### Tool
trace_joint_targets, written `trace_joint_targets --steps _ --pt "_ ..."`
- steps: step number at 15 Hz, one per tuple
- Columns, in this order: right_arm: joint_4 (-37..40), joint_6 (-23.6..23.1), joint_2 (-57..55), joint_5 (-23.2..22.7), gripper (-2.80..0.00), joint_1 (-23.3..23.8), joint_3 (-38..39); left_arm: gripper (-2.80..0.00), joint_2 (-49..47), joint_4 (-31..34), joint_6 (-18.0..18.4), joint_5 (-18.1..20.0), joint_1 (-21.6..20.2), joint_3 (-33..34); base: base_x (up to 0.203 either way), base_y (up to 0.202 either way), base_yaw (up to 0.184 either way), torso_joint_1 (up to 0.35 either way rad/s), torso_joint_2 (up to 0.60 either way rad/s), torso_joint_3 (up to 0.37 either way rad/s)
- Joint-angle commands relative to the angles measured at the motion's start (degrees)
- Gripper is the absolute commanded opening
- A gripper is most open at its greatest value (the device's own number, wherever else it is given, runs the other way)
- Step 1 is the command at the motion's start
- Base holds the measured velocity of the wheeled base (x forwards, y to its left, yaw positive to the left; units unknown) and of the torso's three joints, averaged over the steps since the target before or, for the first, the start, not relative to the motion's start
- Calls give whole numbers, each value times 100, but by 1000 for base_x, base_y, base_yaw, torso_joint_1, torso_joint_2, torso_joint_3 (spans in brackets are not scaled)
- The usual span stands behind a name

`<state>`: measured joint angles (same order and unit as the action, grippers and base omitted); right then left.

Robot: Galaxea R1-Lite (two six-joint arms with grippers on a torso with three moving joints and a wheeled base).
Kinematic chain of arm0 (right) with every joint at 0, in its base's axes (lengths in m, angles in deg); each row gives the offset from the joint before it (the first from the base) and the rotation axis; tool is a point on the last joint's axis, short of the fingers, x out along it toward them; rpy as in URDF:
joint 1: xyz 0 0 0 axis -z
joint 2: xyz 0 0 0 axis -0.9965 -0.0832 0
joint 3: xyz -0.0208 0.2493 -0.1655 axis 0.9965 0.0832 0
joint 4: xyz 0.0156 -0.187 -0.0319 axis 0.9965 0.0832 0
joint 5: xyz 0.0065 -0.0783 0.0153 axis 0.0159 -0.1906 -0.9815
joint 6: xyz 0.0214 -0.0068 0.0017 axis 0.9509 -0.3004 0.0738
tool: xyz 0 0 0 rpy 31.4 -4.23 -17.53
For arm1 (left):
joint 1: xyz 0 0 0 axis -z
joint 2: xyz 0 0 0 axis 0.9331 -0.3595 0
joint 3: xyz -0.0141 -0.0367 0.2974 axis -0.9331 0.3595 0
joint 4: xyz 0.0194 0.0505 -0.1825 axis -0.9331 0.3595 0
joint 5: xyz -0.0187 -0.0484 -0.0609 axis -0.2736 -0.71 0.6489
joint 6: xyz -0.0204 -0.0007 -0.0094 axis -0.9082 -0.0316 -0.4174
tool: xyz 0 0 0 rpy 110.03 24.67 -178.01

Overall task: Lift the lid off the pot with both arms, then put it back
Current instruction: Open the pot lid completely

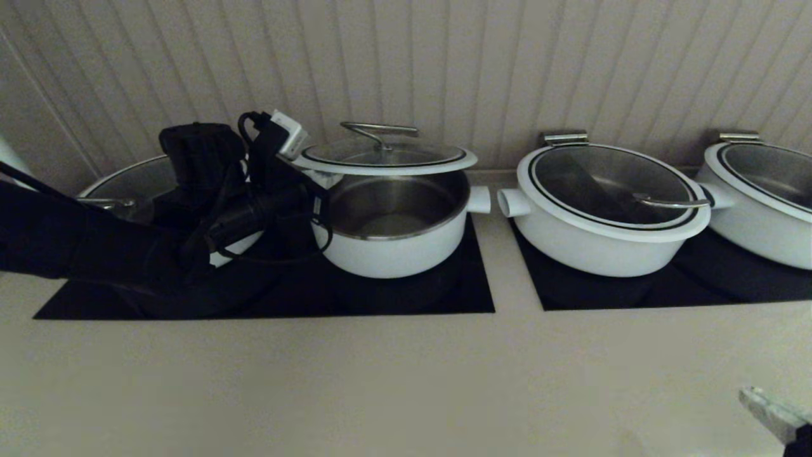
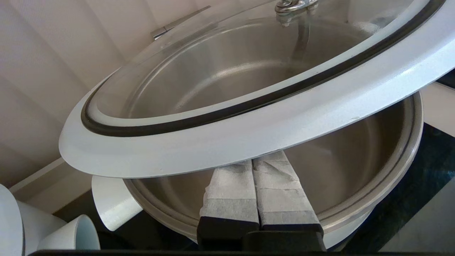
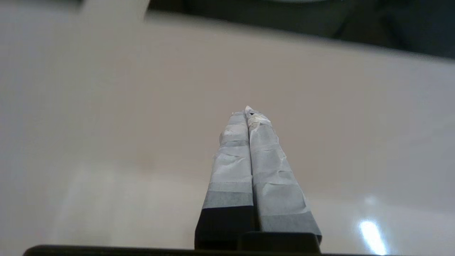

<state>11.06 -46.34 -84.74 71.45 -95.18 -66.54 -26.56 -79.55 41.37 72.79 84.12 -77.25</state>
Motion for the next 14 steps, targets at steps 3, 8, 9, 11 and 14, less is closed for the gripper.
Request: trace_joint_targets --steps 3,8,9,11,14 --pt "2009 -109 2208 -619 -280 -48 -13 -280 -11 -28 3 10 2 12 0 0 0 0 0 0" --pt "3314 90 3559 -599 -280 -200 -41 -280 -24 -28 17 10 2 3 0 0 0 0 0 0" --pt "3316 126 3554 -487 -280 -201 -8 -280 -4 -29 17 10 2 12 0 0 0 0 0 0" --pt "3317 -197 3543 -663 -280 -201 2 -280 13 -28 17 10 2 29 0 0 0 0 0 0" --pt "3317 -131 3543 -668 -280 -201 2 -280 40 -28 15 10 2 20 0 0 0 0 0 0"
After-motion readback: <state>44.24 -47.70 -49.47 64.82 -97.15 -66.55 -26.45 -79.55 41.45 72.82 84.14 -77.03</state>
